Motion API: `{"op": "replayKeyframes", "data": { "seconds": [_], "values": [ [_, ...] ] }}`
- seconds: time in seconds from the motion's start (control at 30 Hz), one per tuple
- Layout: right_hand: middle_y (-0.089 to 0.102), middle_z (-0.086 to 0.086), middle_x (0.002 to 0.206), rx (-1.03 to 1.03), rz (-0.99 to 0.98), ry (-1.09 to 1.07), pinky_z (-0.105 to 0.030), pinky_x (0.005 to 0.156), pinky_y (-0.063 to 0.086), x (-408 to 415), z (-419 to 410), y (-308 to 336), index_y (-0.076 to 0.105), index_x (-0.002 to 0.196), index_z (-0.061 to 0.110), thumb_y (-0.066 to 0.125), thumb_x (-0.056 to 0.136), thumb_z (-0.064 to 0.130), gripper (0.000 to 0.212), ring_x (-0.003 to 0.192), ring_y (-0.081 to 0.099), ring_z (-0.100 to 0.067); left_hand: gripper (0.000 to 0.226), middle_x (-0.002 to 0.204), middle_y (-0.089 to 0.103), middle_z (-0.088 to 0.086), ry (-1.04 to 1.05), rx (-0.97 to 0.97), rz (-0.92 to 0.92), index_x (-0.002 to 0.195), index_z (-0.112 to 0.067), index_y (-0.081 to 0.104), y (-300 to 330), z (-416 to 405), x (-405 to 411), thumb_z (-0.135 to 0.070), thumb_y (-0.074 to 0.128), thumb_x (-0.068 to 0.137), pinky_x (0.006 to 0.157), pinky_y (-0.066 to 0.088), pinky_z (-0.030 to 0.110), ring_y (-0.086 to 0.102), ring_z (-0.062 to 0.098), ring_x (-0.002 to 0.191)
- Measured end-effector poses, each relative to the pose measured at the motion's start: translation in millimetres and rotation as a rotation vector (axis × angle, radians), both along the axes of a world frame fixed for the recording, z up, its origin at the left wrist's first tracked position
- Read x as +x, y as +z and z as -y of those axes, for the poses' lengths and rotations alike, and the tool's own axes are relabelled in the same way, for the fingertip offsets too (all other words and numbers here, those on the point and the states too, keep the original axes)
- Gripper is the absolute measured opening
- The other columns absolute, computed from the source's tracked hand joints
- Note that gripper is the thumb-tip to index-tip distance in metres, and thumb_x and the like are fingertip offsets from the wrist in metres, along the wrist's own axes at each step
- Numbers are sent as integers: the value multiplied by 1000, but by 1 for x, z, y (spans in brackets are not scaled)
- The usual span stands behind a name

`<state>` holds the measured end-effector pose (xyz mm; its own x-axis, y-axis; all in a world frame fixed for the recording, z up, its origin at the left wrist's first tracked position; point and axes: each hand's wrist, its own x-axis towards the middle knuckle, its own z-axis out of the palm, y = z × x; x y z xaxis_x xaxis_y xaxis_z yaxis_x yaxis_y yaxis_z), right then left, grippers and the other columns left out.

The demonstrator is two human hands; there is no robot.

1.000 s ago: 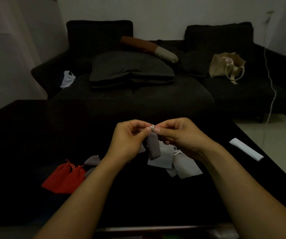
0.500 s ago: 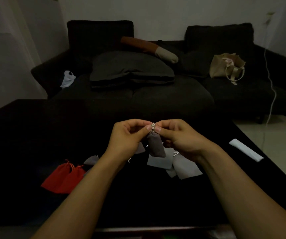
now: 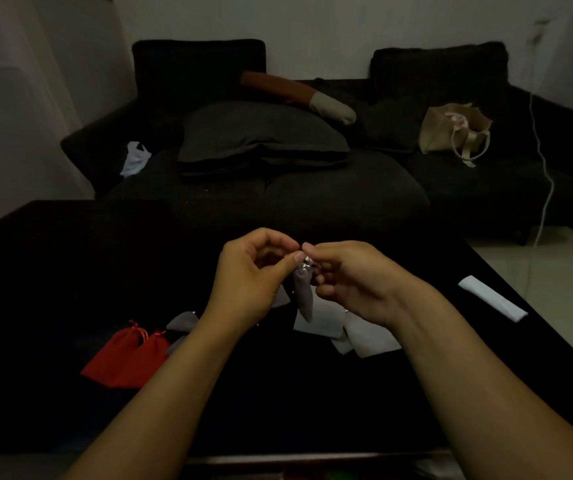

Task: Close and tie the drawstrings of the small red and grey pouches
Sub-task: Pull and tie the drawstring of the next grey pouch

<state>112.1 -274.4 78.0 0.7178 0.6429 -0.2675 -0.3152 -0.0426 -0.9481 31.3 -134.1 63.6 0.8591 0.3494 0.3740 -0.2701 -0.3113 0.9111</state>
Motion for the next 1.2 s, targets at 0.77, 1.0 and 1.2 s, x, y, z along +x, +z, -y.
{"op": "replayKeyframes", "data": {
  "seconds": [0.77,1.0,1.2],
  "values": [
    [54,-2,70,26,-274,-70,-14,49,36,-3,0,3,65,81,9,60,96,17,18,59,43,-6,7,90,62,-5,-129,500,-174,97,-28,51,-2,-9,2,-22,49,100,67,55,21,63,-2,77],
    [61,-6,76,-40,58,-170,-24,62,47,-12,-12,5,63,88,7,53,101,19,20,67,56,-13,18,92,61,10,-50,-55,-219,91,-16,55,-13,-2,9,-18,41,102,69,51,36,60,18,79],
    [64,-10,84,-120,253,-208,-28,66,50,-10,-12,6,67,98,2,55,100,20,22,76,60,-18,18,87,62,5,-55,-45,-242,90,-20,56,-11,-6,12,-19,43,101,61,48,29,60,13,73]
  ]
}}
